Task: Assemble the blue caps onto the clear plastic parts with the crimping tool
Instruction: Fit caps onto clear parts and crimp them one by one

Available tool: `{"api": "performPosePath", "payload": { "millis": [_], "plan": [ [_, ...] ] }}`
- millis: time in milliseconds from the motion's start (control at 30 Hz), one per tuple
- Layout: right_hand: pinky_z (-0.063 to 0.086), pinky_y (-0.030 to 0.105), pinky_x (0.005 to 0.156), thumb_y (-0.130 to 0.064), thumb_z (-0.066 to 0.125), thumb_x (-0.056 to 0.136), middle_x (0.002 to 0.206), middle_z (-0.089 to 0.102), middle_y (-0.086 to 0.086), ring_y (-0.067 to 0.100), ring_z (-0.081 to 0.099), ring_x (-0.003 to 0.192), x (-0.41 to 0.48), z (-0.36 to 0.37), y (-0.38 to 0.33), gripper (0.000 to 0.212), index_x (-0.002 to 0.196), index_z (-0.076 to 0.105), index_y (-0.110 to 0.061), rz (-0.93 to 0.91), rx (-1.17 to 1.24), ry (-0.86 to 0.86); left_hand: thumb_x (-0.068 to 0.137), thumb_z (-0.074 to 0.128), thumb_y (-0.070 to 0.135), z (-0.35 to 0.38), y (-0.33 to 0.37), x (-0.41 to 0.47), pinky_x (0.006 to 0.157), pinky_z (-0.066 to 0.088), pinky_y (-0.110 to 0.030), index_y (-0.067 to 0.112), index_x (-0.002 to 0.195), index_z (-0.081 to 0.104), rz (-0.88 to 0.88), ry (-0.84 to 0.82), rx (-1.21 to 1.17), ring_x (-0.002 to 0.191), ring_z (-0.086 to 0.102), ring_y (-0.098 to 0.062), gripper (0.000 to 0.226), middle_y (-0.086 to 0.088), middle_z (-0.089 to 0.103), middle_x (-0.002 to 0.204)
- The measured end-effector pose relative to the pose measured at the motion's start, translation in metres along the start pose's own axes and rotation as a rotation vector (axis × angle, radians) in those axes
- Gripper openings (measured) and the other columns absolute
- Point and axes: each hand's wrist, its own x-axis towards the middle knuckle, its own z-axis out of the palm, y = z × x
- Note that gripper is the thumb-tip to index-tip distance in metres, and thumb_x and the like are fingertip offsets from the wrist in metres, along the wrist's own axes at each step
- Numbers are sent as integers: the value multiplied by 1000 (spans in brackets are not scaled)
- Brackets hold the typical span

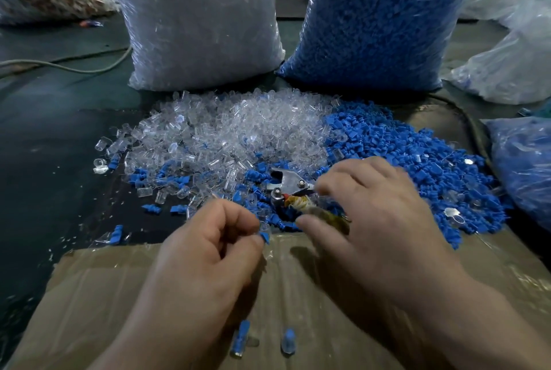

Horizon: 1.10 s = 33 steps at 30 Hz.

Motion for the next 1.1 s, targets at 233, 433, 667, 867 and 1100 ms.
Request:
{"api": "performPosePath", "payload": {
  "millis": [233, 433, 667, 867, 1100],
  "plan": [
    [35, 32, 65, -37, 41, 96, 73, 55, -6, 17, 51, 68, -11, 8, -26, 27, 81, 59, -23, -240, 108, 50, 75, 65, 40, -1, 0, -7, 53, 51, -19, 45, 93, 66, 205, 37, 154, 57, 63, -3, 19, 14, 70, 70],
    [46, 39, 68, -34, 41, 95, 78, 57, -1, 22, 55, 73, -11, 7, -25, 29, 82, 61, -18, -281, 128, 58, 80, 53, 63, -5, 4, -7, 48, 44, -12, 39, 92, 66, 219, 61, 127, 54, 58, -2, 29, 15, 66, 65],
    [42, 38, 64, -24, 49, 92, 72, 53, 0, 21, 49, 68, -13, 4, -34, 24, 74, 59, -12, -339, 242, 172, 77, 53, 72, -14, 2, -1, 43, 38, -32, 18, 75, 59, 126, -168, -18, 52, 44, -9, 55, 6, 46, 56],
    [34, 28, 47, -33, 51, 74, 51, 47, -6, 8, 43, 49, -12, -7, -41, 23, 59, 51, -16, 201, 1023, -373, 77, 60, 78, -14, 4, -4, 48, 40, -29, 26, 85, 66, 275, -227, -73, 55, 51, -17, 52, 0, 59, 66],
    [46, 35, 54, -46, 46, 88, 61, 55, -9, 8, 51, 57, -14, -3, -26, 32, 72, 51, -18, 45, 493, -332, 71, 56, 50, -36, 11, 3, 47, 46, -26, 29, 71, 59, 358, -233, 360, 54, 57, -13, 21, 7, 59, 61]
  ]
}}
